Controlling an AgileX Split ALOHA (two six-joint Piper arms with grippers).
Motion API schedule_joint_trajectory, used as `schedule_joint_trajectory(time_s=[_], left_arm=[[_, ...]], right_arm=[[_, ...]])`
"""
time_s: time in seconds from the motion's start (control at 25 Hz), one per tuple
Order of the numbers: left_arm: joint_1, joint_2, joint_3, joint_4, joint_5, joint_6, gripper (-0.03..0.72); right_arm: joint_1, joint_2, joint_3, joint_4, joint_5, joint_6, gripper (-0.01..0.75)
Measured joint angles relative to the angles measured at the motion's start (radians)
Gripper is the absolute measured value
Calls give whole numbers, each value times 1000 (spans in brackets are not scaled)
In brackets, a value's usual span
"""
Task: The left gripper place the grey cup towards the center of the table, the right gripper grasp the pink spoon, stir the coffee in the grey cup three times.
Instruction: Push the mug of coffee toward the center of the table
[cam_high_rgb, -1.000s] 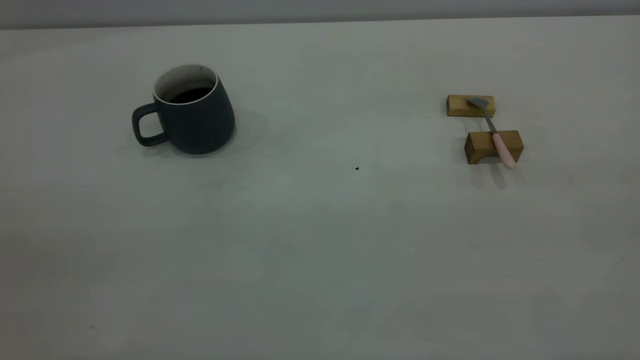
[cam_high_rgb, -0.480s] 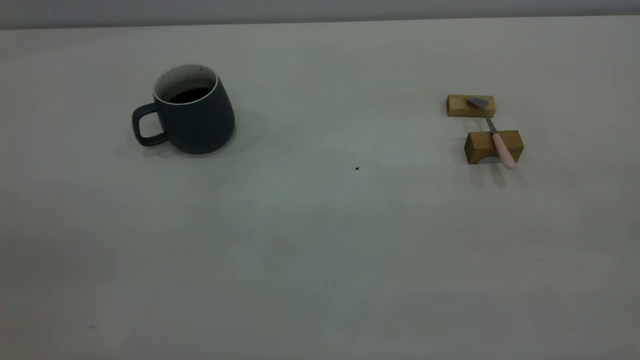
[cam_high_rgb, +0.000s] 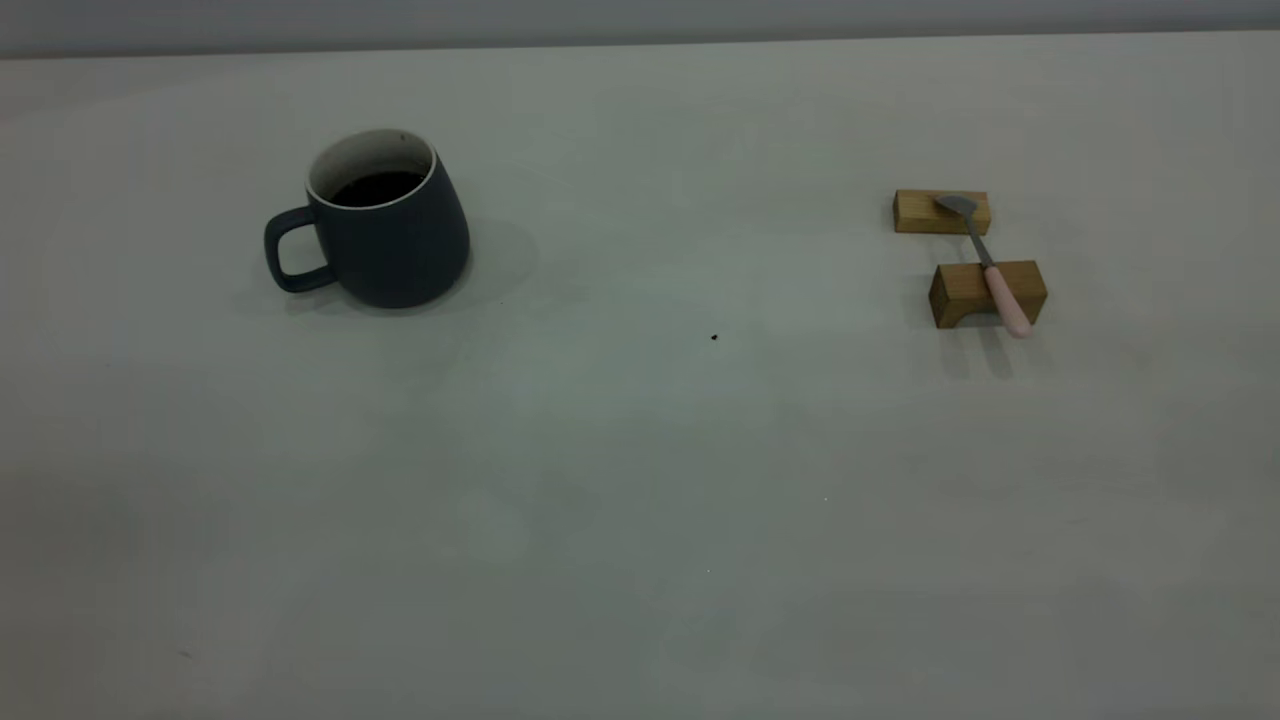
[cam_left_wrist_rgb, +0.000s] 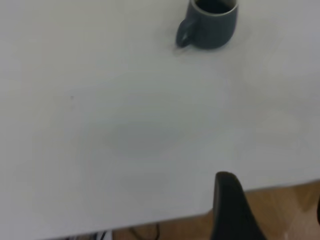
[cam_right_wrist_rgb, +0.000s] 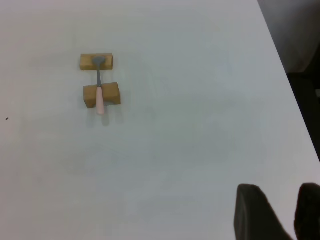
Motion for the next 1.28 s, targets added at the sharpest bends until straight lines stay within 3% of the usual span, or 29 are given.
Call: schedule_joint_trajectory(time_s=[0.28,0.76,0.88,1.28], left_arm=[[0,380,-45,57,-28,-5,559],[0,1137,-231,104,-477,-6,569],[0,1320,-313,106,-537,89,569],[0,1847,-616,102,-697,645,569]], right_arm=[[0,0,0,0,0,0,240],[0,0,0,0,0,0,240],[0,0,0,0,0,0,240],[0,0,0,0,0,0,240]])
